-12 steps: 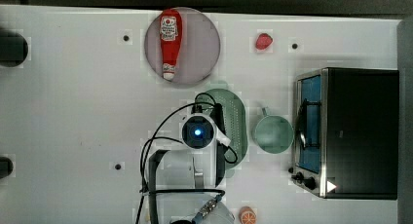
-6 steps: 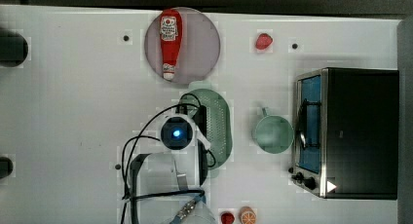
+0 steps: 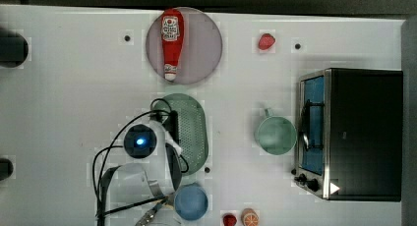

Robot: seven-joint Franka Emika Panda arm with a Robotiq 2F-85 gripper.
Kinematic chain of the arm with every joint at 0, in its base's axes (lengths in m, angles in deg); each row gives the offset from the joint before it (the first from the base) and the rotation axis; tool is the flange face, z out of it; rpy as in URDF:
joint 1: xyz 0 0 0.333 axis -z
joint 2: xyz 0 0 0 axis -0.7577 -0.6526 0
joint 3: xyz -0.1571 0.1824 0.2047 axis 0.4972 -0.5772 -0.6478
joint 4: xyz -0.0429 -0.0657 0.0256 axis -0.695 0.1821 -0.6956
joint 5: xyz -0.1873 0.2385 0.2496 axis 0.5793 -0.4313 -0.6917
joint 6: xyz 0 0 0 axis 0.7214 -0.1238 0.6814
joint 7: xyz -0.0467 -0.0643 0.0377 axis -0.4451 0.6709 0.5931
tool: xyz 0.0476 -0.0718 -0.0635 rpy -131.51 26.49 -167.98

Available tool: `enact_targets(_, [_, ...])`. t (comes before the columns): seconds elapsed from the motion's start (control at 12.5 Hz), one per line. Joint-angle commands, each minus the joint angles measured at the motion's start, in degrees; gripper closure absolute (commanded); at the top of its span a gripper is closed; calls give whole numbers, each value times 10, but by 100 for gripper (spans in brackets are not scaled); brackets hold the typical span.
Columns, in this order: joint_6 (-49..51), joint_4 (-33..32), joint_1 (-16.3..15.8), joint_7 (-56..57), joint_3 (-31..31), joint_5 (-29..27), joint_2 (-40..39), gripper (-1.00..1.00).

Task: Drag strainer right to left.

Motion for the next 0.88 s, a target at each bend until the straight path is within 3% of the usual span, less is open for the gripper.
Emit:
enact_targets(0.08, [25,16,-24,-41,-12,10,0,-100])
enact_targets(0.88, [92,144,-106,-141,-14,1,-67,-100])
